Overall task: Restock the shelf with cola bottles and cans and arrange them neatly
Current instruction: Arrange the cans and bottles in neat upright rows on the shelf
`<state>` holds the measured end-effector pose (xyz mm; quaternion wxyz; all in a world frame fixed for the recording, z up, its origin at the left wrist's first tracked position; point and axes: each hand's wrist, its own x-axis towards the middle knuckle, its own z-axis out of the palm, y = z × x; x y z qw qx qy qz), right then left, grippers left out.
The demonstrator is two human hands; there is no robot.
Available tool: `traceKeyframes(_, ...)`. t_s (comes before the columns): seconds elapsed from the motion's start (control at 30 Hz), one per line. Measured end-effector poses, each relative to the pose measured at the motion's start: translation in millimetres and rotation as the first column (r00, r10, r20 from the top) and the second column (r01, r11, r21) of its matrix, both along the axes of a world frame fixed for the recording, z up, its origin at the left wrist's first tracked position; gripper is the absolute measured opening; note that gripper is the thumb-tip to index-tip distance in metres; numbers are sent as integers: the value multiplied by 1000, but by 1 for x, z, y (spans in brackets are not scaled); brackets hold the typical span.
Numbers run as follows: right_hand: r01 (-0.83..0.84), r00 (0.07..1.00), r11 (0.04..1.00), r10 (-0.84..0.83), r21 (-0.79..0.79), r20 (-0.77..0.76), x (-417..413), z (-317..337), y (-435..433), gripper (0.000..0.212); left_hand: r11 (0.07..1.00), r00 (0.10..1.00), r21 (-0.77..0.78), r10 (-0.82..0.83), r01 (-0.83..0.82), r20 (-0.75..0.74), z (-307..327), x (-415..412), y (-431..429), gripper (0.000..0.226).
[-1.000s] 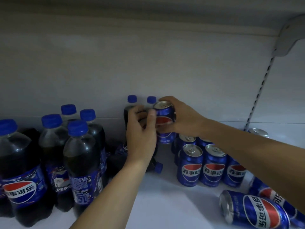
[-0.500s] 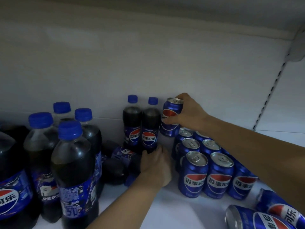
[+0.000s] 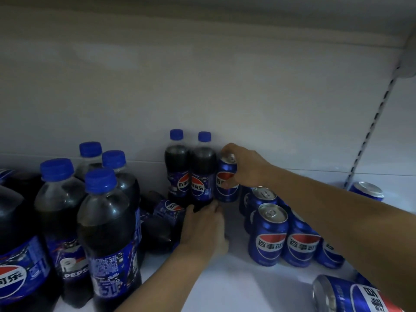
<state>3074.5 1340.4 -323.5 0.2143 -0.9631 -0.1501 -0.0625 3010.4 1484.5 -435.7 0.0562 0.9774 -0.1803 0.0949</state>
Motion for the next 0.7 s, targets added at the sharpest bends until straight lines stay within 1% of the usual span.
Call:
traceKeyframes(0.1, -12, 999, 979, 21, -203, 41, 2, -9, 3, 91, 999, 1000, -42, 0, 1, 24, -1, -4, 3, 61)
traceKeyframes(0.13, 6, 998, 960, 12, -282, 61, 2, -13, 3, 88, 999, 999, -43, -3, 5, 42, -2, -5, 3, 59)
traceKeyframes(0.2, 74, 992, 902, -22, -425, 125, 4, -18, 4, 72, 999, 997, -43, -14, 18, 73, -2, -5, 3, 56)
traceKeyframes(0.23, 103, 989, 881, -41, -461, 144, 4, -19, 4, 66, 999, 997, -44, -20, 23, 78, -2, -5, 2, 55)
traceKeyframes(0.33, 145, 983, 855, -65, -498, 174, 6, -20, 12, 55, 999, 998, -33, -28, 30, 60, -4, -4, 3, 56)
traceKeyframes(0.4, 151, 979, 846, -57, -511, 195, 8, -21, 19, 55, 999, 998, -40, -32, 34, 45, -4, -4, 4, 56)
traceKeyframes(0.5, 109, 986, 848, -25, -518, 167, 10, -19, 24, 53, 997, 999, -63, -39, 41, 39, -4, -3, 4, 56)
traceKeyframes(0.6, 55, 991, 828, 24, -558, 134, 13, -15, 24, 50, 996, 998, -68, -54, 56, 40, -3, -3, 5, 55)
traceKeyframes(0.7, 26, 993, 811, 48, -584, 112, 14, -13, 22, 56, 996, 997, -42, -74, 75, 26, -2, -1, 5, 53)
